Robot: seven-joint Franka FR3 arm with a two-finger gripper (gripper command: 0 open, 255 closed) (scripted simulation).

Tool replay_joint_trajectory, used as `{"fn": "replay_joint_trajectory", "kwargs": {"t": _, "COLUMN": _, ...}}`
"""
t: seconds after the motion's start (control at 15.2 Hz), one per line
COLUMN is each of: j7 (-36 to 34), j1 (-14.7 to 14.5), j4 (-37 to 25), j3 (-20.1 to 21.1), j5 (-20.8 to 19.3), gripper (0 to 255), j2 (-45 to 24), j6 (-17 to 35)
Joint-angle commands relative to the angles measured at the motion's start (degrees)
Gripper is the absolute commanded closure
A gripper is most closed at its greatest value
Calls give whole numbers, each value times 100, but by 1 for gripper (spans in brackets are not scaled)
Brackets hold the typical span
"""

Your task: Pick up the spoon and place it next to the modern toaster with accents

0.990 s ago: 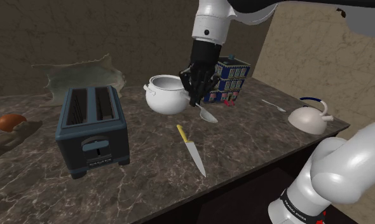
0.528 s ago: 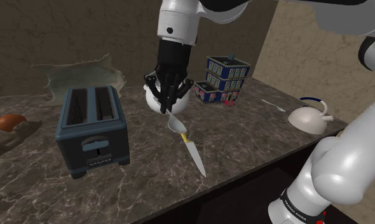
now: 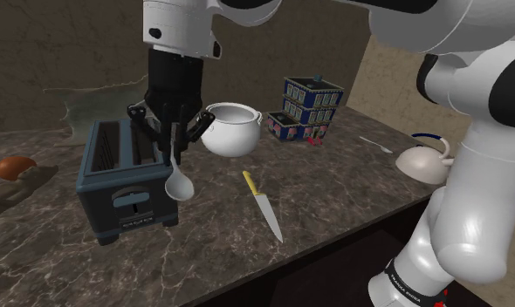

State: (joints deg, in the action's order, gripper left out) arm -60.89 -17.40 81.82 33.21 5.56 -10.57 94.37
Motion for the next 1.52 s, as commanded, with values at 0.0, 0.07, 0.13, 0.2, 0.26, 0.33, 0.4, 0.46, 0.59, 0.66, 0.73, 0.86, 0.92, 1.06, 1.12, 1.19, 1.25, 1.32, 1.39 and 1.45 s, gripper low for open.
{"fn": "replay_joint_trajectory", "kwargs": {"t": 0.0, "j7": -169, "j1": -146, "j4": -304, "j3": 30, "j5": -187, "gripper": 255, "j2": -318, "j6": -7}}
{"fn": "replay_joint_trajectory", "kwargs": {"t": 0.07, "j7": -148, "j1": -136, "j4": -195, "j3": 23, "j5": -171, "gripper": 255, "j2": -292, "j6": 78}}
{"fn": "replay_joint_trajectory", "kwargs": {"t": 0.13, "j7": -129, "j1": -123, "j4": -90, "j3": 19, "j5": -156, "gripper": 255, "j2": -269, "j6": 162}}
{"fn": "replay_joint_trajectory", "kwargs": {"t": 0.2, "j7": -110, "j1": -111, "j4": 13, "j3": 17, "j5": -143, "gripper": 255, "j2": -248, "j6": 245}}
{"fn": "replay_joint_trajectory", "kwargs": {"t": 0.26, "j7": -93, "j1": -100, "j4": 113, "j3": 15, "j5": -131, "gripper": 255, "j2": -230, "j6": 327}}
{"fn": "replay_joint_trajectory", "kwargs": {"t": 0.33, "j7": -75, "j1": -90, "j4": 211, "j3": 13, "j5": -120, "gripper": 255, "j2": -213, "j6": 408}}
{"fn": "replay_joint_trajectory", "kwargs": {"t": 0.4, "j7": -59, "j1": -81, "j4": 306, "j3": 11, "j5": -110, "gripper": 255, "j2": -198, "j6": 489}}
{"fn": "replay_joint_trajectory", "kwargs": {"t": 0.46, "j7": -43, "j1": -73, "j4": 399, "j3": 9, "j5": -101, "gripper": 255, "j2": -186, "j6": 569}}
{"fn": "replay_joint_trajectory", "kwargs": {"t": 0.59, "j7": -12, "j1": -59, "j4": 577, "j3": 5, "j5": -85, "gripper": 255, "j2": -165, "j6": 726}}
{"fn": "replay_joint_trajectory", "kwargs": {"t": 0.66, "j7": 2, "j1": -53, "j4": 663, "j3": 3, "j5": -79, "gripper": 255, "j2": -158, "j6": 804}}
{"fn": "replay_joint_trajectory", "kwargs": {"t": 0.73, "j7": 16, "j1": -48, "j4": 747, "j3": 1, "j5": -73, "gripper": 255, "j2": -152, "j6": 882}}
{"fn": "replay_joint_trajectory", "kwargs": {"t": 0.86, "j7": 42, "j1": -39, "j4": 908, "j3": -2, "j5": -65, "gripper": 255, "j2": -145, "j6": 1035}}
{"fn": "replay_joint_trajectory", "kwargs": {"t": 0.92, "j7": 54, "j1": -36, "j4": 986, "j3": -4, "j5": -62, "gripper": 255, "j2": -144, "j6": 1111}}
{"fn": "replay_joint_trajectory", "kwargs": {"t": 1.06, "j7": 76, "j1": -31, "j4": 1137, "j3": -8, "j5": -58, "gripper": 255, "j2": -147, "j6": 1262}}
{"fn": "replay_joint_trajectory", "kwargs": {"t": 1.12, "j7": 87, "j1": -29, "j4": 1209, "j3": -9, "j5": -58, "gripper": 255, "j2": -150, "j6": 1337}}
{"fn": "replay_joint_trajectory", "kwargs": {"t": 1.19, "j7": 97, "j1": -27, "j4": 1280, "j3": -11, "j5": -58, "gripper": 255, "j2": -155, "j6": 1411}}
{"fn": "replay_joint_trajectory", "kwargs": {"t": 1.25, "j7": 106, "j1": -26, "j4": 1349, "j3": -13, "j5": -59, "gripper": 255, "j2": -162, "j6": 1485}}
{"fn": "replay_joint_trajectory", "kwargs": {"t": 1.32, "j7": 115, "j1": -25, "j4": 1417, "j3": -14, "j5": -61, "gripper": 255, "j2": -170, "j6": 1559}}
{"fn": "replay_joint_trajectory", "kwargs": {"t": 1.39, "j7": 123, "j1": -25, "j4": 1483, "j3": -16, "j5": -63, "gripper": 255, "j2": -179, "j6": 1633}}
{"fn": "replay_joint_trajectory", "kwargs": {"t": 1.45, "j7": 131, "j1": -25, "j4": 1547, "j3": -18, "j5": -66, "gripper": 255, "j2": -190, "j6": 1706}}
